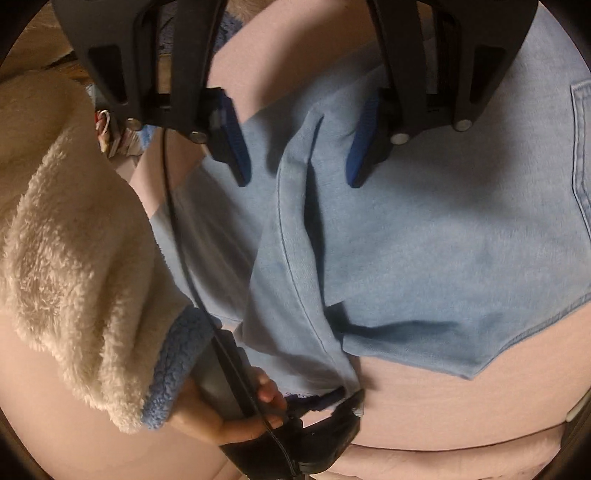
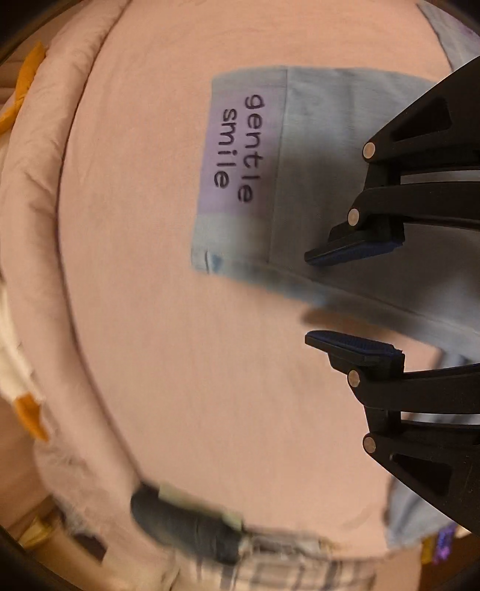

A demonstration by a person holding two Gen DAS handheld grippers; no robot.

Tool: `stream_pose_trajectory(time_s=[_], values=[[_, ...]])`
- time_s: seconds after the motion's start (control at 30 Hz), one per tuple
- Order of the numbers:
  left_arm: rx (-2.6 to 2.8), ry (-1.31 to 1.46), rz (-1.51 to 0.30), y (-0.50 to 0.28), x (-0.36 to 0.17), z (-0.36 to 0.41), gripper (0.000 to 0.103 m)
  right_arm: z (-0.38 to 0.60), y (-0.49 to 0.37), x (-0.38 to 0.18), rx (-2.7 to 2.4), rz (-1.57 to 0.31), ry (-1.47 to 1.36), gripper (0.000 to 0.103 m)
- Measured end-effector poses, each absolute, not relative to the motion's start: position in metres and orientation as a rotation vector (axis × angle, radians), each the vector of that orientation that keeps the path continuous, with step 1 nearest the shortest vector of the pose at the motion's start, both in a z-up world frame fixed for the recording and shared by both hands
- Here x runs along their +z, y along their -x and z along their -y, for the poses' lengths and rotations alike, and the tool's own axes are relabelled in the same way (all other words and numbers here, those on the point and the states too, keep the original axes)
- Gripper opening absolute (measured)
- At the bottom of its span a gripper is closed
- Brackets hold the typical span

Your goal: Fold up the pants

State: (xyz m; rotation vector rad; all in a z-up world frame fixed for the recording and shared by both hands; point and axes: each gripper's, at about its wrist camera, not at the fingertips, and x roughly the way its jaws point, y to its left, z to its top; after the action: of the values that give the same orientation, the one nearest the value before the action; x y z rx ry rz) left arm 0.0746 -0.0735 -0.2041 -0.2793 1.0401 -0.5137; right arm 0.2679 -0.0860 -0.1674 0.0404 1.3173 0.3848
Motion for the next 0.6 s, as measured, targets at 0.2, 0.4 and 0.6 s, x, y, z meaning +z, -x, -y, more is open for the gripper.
stream_pose_trajectory(time_s=[0.2, 0.4, 0.6], values=[[-0.499, 0.264, -1.038, -0.076, -0.211, 0.087, 0.023, 0.107, -0.240, -0.143, 0.391, -1.178, -0.062, 0.012], [-0.487, 0.209, -1.023, -0.065, -0.212, 0.112, 0.020, 0.207, -0.169, -0.068, 0.425, -0.962, -0.303, 0.012], [-0.485, 0.018, -0.998, -0.062, -0.212, 0.136, 0.019, 0.302, -0.097, -0.034, 0.335, -0.830, -0.426, 0.012]])
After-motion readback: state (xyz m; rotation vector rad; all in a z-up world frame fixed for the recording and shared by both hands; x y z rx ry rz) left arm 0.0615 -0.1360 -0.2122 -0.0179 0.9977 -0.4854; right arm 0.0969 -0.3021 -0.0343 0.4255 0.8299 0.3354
